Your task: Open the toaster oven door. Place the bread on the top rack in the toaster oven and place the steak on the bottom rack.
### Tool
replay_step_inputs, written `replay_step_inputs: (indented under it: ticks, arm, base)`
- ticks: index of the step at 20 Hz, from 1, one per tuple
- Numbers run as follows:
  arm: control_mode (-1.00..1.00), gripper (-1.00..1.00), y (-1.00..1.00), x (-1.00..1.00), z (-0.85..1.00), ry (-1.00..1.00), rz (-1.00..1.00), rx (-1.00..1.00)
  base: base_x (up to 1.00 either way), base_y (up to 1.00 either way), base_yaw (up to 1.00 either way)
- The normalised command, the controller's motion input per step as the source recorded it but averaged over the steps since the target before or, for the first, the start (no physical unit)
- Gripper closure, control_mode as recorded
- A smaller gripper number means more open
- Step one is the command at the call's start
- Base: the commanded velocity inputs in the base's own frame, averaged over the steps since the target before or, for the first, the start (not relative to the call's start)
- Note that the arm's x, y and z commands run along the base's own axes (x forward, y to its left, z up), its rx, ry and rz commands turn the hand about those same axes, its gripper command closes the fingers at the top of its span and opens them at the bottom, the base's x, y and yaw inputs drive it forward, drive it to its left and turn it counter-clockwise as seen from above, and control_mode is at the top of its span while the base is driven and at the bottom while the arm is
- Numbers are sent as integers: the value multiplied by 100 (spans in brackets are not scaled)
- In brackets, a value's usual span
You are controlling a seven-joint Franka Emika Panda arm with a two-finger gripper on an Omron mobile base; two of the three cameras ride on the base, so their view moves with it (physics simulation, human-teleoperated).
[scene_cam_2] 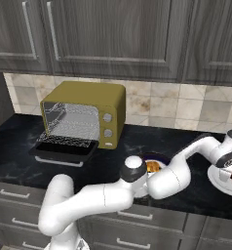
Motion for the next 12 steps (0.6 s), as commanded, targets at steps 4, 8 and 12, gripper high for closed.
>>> replay_step_inputs:
  ticks: [4, 8, 12]
  arm:
    - [-100, 100, 0, -79, -23, -2, 21, -3]
    - [-100, 100, 0, -100, -6, -16, 66, 0]
    - [-100, 100, 0, -49, 0, -28, 83, 0]
  base:
    - [0, 0, 0]
    - [0, 0, 0]
    - [0, 0, 0]
